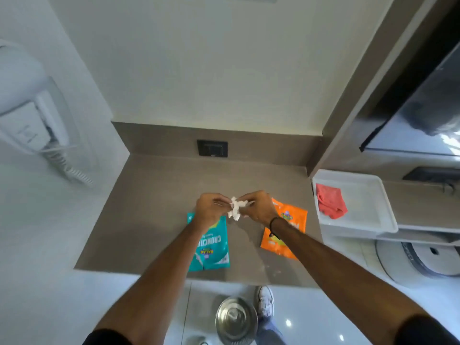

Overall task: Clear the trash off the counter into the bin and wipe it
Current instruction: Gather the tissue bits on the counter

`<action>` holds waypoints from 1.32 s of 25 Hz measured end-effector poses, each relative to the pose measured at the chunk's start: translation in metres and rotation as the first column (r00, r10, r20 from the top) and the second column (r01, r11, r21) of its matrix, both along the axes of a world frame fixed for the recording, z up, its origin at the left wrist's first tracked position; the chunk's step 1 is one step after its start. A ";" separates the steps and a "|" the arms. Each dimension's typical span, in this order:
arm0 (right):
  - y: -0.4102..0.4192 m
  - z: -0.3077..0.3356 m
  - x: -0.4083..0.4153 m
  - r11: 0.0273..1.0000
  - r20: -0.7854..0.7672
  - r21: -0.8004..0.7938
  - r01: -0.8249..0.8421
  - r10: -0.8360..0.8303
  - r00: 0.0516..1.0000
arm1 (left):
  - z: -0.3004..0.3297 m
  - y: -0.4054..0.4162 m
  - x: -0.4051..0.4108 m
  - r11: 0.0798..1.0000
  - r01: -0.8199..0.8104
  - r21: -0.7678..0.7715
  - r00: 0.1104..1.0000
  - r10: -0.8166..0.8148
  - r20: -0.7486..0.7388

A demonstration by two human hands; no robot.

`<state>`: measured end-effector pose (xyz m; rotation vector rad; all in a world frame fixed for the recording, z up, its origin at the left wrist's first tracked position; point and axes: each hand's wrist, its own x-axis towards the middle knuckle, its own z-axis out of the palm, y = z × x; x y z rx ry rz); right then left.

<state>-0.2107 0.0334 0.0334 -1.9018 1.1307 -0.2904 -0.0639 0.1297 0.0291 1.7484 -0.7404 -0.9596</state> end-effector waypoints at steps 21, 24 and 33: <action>0.238 -0.157 -0.140 0.962 -0.376 0.127 0.243 -0.180 0.909 | -0.134 0.214 -0.107 0.959 0.113 0.260 0.945 -0.184 0.269; 0.241 -0.192 -0.143 0.954 -0.421 0.157 0.254 -0.168 0.891 | -0.158 0.234 -0.113 0.962 0.091 0.256 0.938 -0.169 0.302; 0.242 -0.182 -0.172 0.976 -0.455 0.130 0.172 -0.095 0.885 | -0.146 0.257 -0.121 0.952 0.014 0.306 0.931 -0.124 0.344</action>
